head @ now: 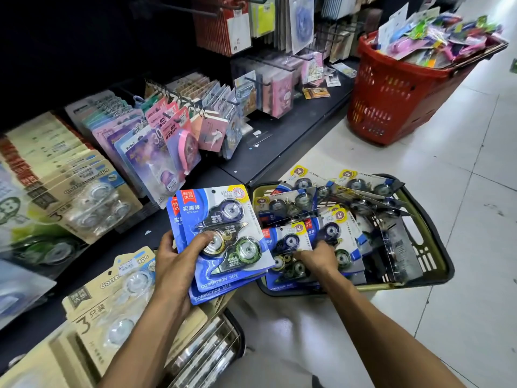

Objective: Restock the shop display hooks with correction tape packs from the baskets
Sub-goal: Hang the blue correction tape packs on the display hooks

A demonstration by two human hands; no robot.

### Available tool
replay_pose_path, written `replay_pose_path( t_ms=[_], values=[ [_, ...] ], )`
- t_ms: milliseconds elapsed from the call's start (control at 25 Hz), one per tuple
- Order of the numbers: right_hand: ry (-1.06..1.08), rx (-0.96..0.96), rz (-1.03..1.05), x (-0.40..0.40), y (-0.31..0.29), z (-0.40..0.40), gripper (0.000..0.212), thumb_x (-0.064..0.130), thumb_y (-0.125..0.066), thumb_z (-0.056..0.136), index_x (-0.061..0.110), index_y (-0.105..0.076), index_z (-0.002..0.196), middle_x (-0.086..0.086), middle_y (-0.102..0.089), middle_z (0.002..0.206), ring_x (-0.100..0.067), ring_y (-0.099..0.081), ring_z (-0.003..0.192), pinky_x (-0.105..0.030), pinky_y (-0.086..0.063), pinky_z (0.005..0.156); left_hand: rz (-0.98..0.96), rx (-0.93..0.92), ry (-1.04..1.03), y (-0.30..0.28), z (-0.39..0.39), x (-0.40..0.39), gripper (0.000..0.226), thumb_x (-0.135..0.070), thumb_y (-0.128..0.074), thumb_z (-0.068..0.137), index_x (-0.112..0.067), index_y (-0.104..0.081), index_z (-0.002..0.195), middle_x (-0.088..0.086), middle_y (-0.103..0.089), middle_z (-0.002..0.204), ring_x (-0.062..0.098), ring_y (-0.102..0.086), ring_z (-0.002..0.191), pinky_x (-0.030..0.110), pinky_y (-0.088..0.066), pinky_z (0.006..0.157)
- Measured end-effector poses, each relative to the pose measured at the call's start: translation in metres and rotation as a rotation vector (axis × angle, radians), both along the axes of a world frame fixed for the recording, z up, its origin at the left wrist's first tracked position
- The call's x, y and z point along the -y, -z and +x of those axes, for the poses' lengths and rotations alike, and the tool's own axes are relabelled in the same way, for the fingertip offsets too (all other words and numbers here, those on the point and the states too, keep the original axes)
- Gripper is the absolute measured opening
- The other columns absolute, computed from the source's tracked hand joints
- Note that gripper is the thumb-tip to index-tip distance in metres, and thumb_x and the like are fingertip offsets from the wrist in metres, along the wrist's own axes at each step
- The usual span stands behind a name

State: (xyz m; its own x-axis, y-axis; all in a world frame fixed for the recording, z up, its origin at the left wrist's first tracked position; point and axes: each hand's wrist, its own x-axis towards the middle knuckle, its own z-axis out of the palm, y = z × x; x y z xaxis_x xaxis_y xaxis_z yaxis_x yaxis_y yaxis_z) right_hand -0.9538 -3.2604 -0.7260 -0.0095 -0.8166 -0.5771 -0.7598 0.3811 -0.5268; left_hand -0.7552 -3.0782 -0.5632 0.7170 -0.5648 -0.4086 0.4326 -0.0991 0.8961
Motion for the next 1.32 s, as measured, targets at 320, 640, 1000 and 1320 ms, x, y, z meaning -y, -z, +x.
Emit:
replay_pose_path(
  t_ms=[320, 640, 1000, 1320],
  values=[
    [-0.032, 0.077, 0.163, -0.007, -0.017, 0.018, 0.075, 0.037, -0.08, 0.082, -0.009, -0.05, 0.134, -0.018, -0.061, 0.128, -0.03, -0.061, 0.116, -0.031, -0.051, 0.096, -0.011, -0.016, -0.005, -0.002, -0.003, 0.001, 0.042, -0.004, -0.074, 0.086, -0.01, -0.06, 0.125, 0.01, -0.077, 0.093, 0.021, -0.074, 0.063, 0.032, -0.058, 0.05],
    [0.096, 0.12, 0.031, -0.007, -0.025, 0.007, 0.083, 0.028, -0.083, 0.075, 0.008, -0.035, 0.139, -0.02, -0.044, 0.142, -0.035, -0.053, 0.12, -0.043, -0.048, 0.102, -0.008, -0.035, -0.012, -0.006, -0.002, 0.0, 0.043, -0.004, -0.073, 0.087, -0.01, -0.058, 0.127, 0.011, -0.076, 0.094, 0.021, -0.074, 0.06, 0.034, -0.058, 0.048],
    [0.155, 0.48, 0.082, -0.025, -0.093, -0.011, 0.026, 0.007, -0.081, 0.079, 0.001, -0.06, 0.093, -0.007, -0.07, 0.087, -0.022, -0.066, 0.079, -0.034, -0.056, 0.067, -0.023, -0.028, -0.075, -0.016, 0.013, -0.011, 0.036, -0.007, -0.075, 0.086, -0.016, -0.062, 0.118, 0.007, -0.078, 0.093, 0.022, -0.075, 0.064, 0.043, -0.063, 0.06],
    [-0.044, 1.139, -0.034, -0.061, -0.261, -0.012, 0.043, 0.008, -0.07, 0.071, 0.007, -0.068, 0.114, -0.013, -0.076, 0.103, -0.026, -0.073, 0.087, -0.04, -0.059, 0.084, -0.094, 0.023, -0.162, -0.067, 0.03, -0.045, 0.028, -0.008, -0.077, 0.083, -0.015, -0.068, 0.109, 0.011, -0.078, 0.096, 0.025, -0.073, 0.07, 0.047, -0.062, 0.076]
  ],
)
